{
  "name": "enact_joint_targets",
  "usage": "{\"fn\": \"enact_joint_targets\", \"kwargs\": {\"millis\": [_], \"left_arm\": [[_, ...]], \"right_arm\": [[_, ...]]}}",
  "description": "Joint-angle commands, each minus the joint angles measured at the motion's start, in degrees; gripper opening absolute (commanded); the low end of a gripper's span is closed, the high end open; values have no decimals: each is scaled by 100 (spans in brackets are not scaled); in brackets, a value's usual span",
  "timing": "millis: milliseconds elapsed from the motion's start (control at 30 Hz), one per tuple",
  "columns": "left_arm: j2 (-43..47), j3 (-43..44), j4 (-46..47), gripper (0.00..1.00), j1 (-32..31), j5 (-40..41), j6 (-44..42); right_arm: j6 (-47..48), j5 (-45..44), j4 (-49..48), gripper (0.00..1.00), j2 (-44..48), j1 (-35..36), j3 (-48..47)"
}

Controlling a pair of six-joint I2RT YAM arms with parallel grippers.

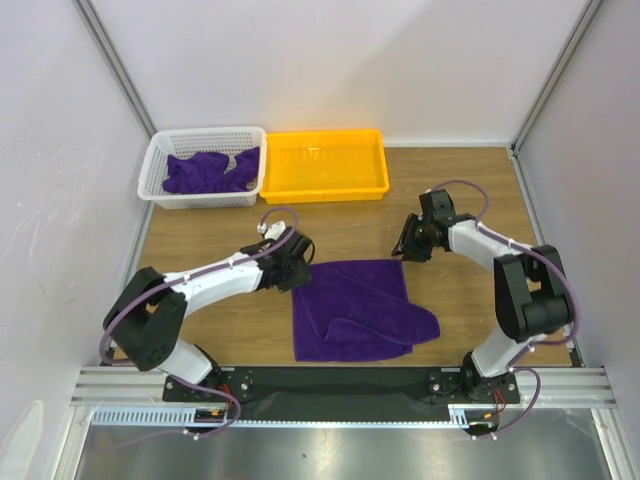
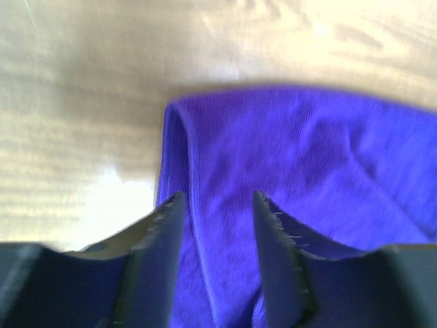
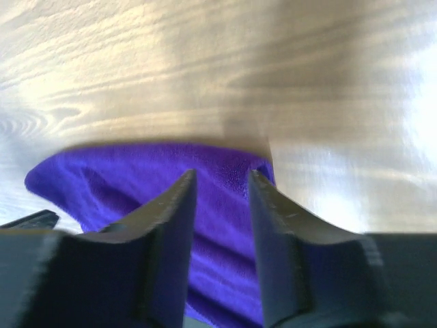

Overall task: Fold and stack the towels
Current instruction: Fold the towel

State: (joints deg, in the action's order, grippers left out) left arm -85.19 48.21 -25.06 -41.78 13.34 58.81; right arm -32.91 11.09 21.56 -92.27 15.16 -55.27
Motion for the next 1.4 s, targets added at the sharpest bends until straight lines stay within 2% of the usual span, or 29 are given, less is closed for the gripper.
{"fn": "enact_joint_targets", "kwargs": {"millis": [0,33,133,367,533,667,800,933,1067,1200,1367], "left_arm": [[-182,364,501,45,249,-42,-369],[-330,417,528,43,301,-51,-439],[-621,681,537,37,477,-148,-641],[-1377,1129,757,28,951,-429,-1064],[-1685,1525,766,27,1137,-552,-1476],[-1440,1675,722,27,1155,-605,-1820],[-957,1552,511,31,1128,-754,-1908],[-359,1122,248,37,1005,-842,-1637],[45,648,186,49,821,-912,-1302],[-24,383,308,52,768,-1000,-1056],[-226,251,440,51,768,-965,-985]], "right_arm": [[74,112,-302,39,-431,22,-466],[74,139,-293,33,-545,22,-529],[56,253,-302,26,-880,22,-730],[135,51,-108,19,-1434,31,-1275],[311,-90,216,17,-1583,-4,-1846],[338,-221,638,18,-1295,-4,-2216],[171,-204,893,20,-767,14,-1954],[100,-177,1087,28,-327,49,-1270],[91,-195,1140,40,-11,57,-698],[100,-230,1070,46,104,66,-363],[100,-160,894,46,-45,66,-344]]}}
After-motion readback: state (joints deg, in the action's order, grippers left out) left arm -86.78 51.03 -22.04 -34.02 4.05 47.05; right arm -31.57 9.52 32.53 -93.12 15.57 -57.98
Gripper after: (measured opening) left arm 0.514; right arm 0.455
